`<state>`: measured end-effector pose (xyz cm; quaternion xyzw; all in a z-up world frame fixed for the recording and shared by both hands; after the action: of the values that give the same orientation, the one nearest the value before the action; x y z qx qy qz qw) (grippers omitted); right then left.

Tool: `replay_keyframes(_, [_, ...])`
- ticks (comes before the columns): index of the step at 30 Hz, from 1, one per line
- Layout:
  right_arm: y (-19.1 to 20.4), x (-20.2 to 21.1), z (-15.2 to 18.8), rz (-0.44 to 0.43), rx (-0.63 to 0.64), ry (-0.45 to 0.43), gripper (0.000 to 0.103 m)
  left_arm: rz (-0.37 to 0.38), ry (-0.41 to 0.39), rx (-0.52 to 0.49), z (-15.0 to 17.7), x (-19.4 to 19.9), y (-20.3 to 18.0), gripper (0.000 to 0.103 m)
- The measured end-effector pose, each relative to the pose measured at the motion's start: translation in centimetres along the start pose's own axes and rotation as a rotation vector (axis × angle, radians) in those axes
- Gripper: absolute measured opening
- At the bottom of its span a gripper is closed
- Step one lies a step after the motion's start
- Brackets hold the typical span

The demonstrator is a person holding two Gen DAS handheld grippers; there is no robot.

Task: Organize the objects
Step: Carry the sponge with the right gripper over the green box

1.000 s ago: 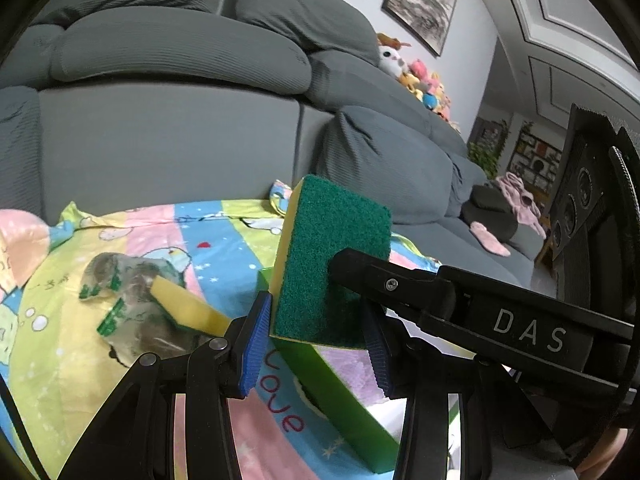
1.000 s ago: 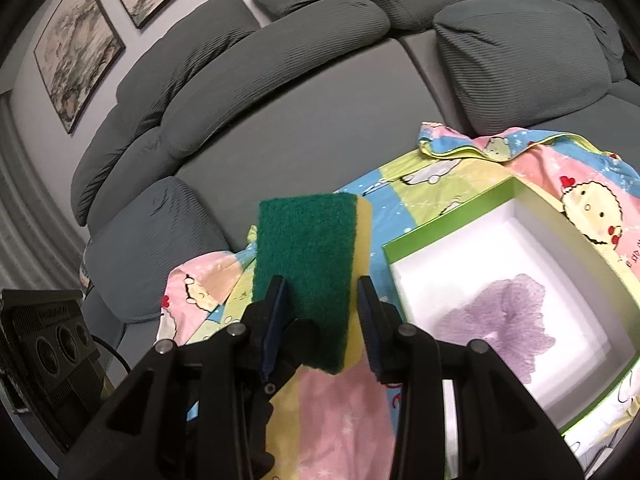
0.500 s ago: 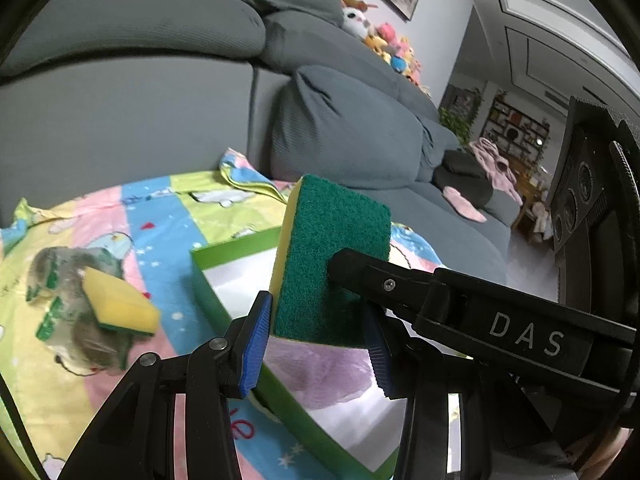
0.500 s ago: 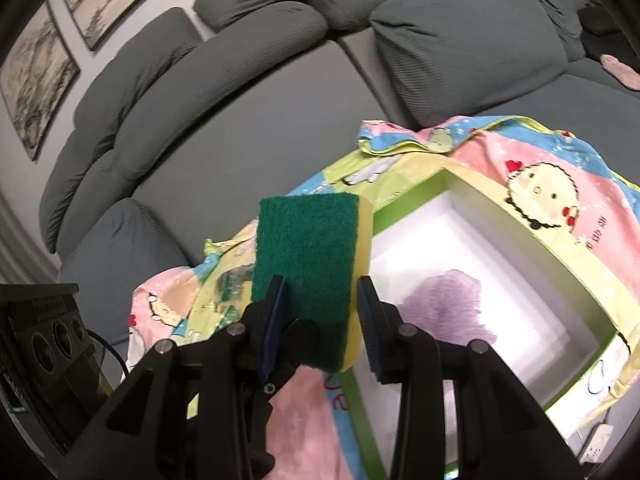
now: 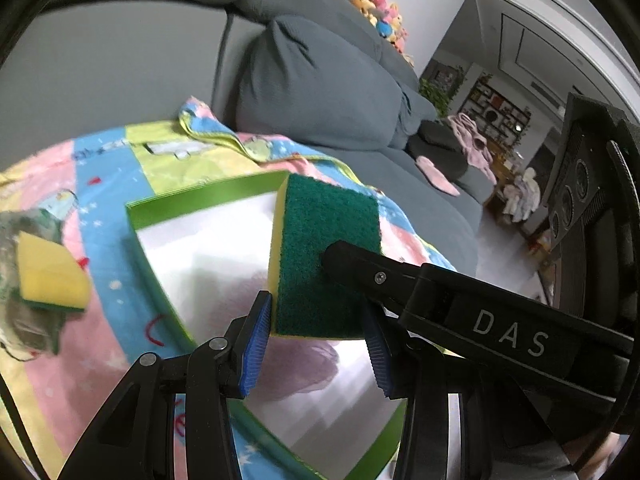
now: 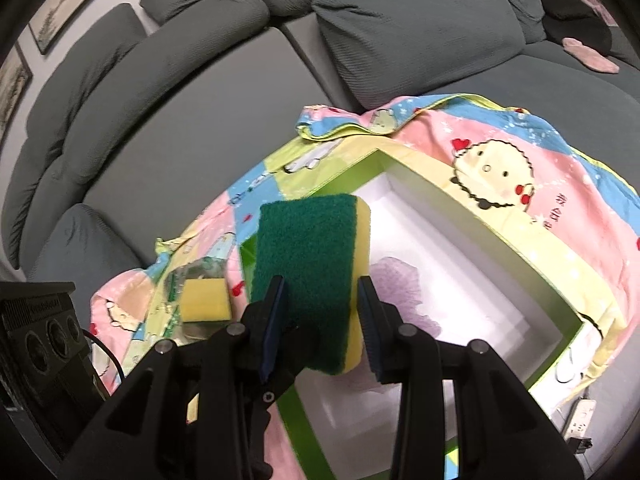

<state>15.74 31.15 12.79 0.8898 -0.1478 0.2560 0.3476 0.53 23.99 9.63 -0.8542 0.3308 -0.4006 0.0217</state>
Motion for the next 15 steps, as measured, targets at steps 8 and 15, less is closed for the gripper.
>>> replay_keyframes(8, [-1.9, 0.0, 0.0, 0.048, -0.038, 0.011, 0.037, 0.006, 0.058, -0.025, 0.3, -1.4, -1.5, 0.045])
replay_keyframes(15, [-3.4, 0.1, 0.0, 0.107, -0.070, 0.017, 0.037, 0.033, 0.103, -0.036, 0.7, -2.6, -2.6, 0.045])
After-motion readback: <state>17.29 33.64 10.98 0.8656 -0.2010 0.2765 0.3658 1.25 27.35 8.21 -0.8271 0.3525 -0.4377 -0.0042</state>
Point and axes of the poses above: each gripper's, at about its wrist camera, not at the fingertips, and x roughly against the way its jaws point, y to its left, z to its underside, the point moved 2 cm from there along -x, roughly the way its jaws point, and after that the axes turned 11 degrees about -z, right-handed, at the moved point
